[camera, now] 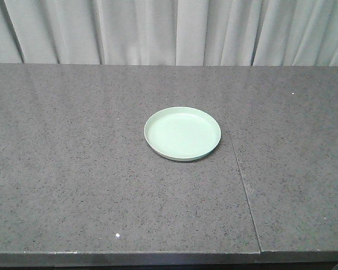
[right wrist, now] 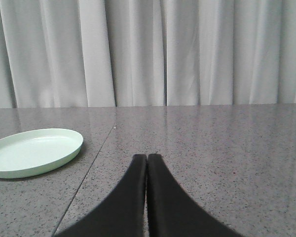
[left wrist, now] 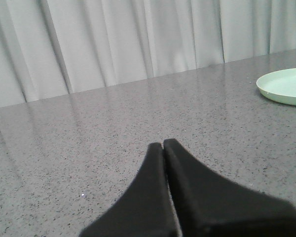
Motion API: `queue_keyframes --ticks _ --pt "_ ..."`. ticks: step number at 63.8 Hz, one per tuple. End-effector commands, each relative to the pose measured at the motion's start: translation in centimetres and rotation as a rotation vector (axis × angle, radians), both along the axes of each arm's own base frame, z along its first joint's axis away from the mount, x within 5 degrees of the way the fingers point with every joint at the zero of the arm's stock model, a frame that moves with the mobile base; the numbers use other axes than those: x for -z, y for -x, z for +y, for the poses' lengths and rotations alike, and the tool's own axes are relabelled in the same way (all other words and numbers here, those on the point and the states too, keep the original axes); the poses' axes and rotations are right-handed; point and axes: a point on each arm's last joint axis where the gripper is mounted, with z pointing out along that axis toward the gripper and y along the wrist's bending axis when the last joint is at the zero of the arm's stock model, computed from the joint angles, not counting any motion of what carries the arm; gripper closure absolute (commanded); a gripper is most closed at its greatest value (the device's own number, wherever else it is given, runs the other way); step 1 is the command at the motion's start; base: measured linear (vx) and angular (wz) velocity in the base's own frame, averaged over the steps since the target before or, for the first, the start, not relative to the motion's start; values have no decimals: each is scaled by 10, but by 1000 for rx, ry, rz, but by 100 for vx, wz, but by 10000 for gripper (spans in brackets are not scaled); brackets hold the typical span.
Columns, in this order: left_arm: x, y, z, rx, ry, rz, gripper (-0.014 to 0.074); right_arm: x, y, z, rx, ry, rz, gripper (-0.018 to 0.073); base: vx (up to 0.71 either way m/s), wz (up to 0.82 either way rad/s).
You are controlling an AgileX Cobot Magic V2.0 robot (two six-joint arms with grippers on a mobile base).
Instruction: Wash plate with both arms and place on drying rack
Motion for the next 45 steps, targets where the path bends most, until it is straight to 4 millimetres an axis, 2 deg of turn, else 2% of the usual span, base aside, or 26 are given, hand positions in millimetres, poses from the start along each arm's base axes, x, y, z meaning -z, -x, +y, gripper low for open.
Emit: queue_keyframes --ticks 1,45 --pt "-17 2 0 10 20 -115 603 -6 1 -1 12 5 -74 564 0 0" --pt "-17 2 0 10 20 -115 603 -6 1 -1 12 5 -74 564 0 0"
